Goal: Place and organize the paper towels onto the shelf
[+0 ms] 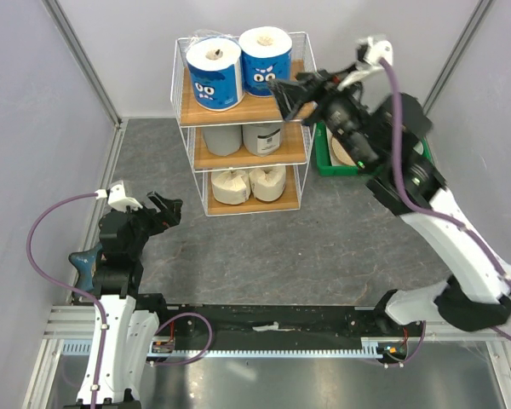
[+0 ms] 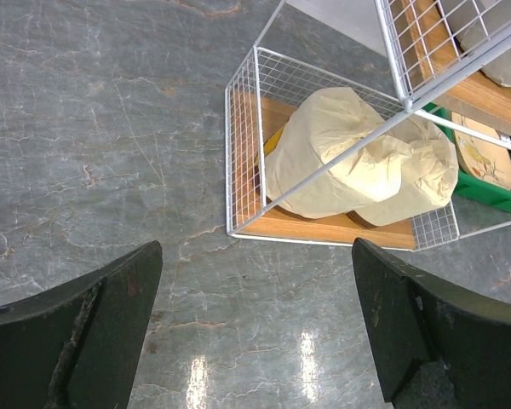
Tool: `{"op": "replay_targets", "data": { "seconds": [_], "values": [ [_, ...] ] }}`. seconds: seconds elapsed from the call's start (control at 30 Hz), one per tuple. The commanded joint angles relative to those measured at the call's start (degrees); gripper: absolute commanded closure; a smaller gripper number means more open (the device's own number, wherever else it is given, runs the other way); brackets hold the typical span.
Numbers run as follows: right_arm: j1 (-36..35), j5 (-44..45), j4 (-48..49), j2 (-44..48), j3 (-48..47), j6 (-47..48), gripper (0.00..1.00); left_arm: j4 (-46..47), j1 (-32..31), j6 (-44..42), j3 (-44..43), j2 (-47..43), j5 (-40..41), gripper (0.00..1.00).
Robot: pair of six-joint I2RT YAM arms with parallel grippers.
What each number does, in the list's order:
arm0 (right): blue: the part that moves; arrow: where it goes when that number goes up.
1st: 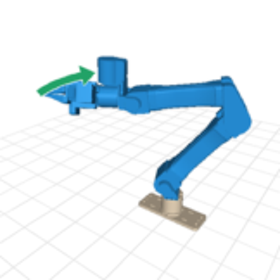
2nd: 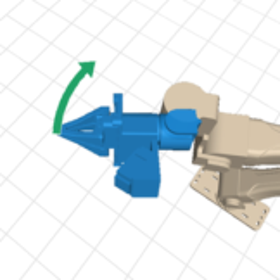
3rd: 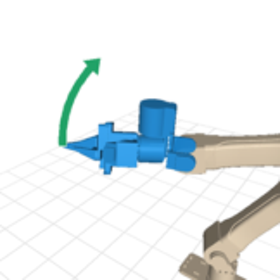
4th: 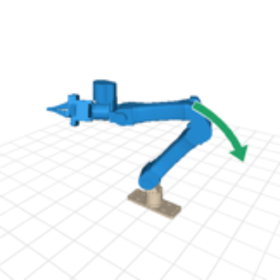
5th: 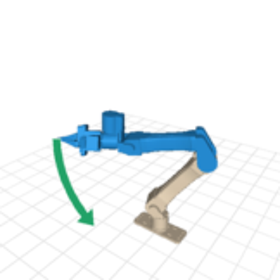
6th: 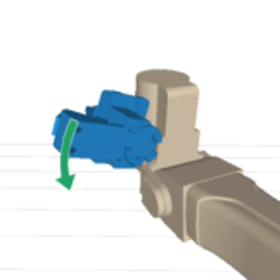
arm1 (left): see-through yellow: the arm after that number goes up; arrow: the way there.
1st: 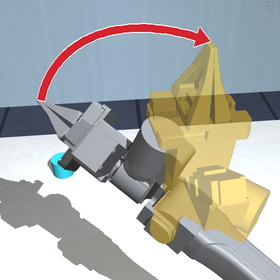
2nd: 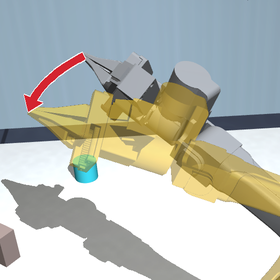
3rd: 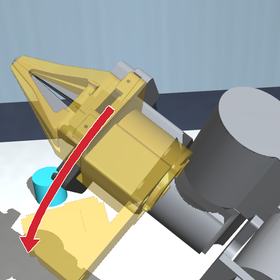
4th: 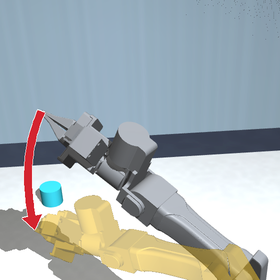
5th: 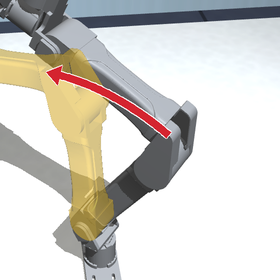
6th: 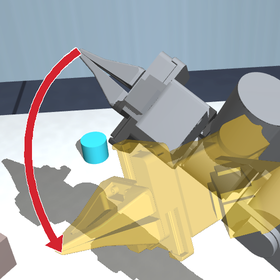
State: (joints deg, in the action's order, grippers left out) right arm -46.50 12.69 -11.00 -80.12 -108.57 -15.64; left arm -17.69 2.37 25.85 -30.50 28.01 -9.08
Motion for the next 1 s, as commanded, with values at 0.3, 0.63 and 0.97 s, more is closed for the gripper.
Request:
{"op": "replay_targets", "data": {
  "seconds": [0.3, 0.63, 0.97],
  "values": [
    [0.1, 9.71, -9.65, 21.4, 22.8, 4.21, 0.02, 0.29, -0.17, -1.68, 0.09, 0.47, 0.73, 0.0],
    [0.18, 14.47, -21.84, 1.83, -8.9, 7.46, 0.02, 0.2, -0.17, -1.76, 0.09, 0.38, 0.99, 0.01],
    [4.75, 6.83, -23.63, -15.5, -32.93, 4.14, 0.02, 0.11, -0.44, -1.76, 0.09, 0.2, 1.08, 0.0]
  ]
}}
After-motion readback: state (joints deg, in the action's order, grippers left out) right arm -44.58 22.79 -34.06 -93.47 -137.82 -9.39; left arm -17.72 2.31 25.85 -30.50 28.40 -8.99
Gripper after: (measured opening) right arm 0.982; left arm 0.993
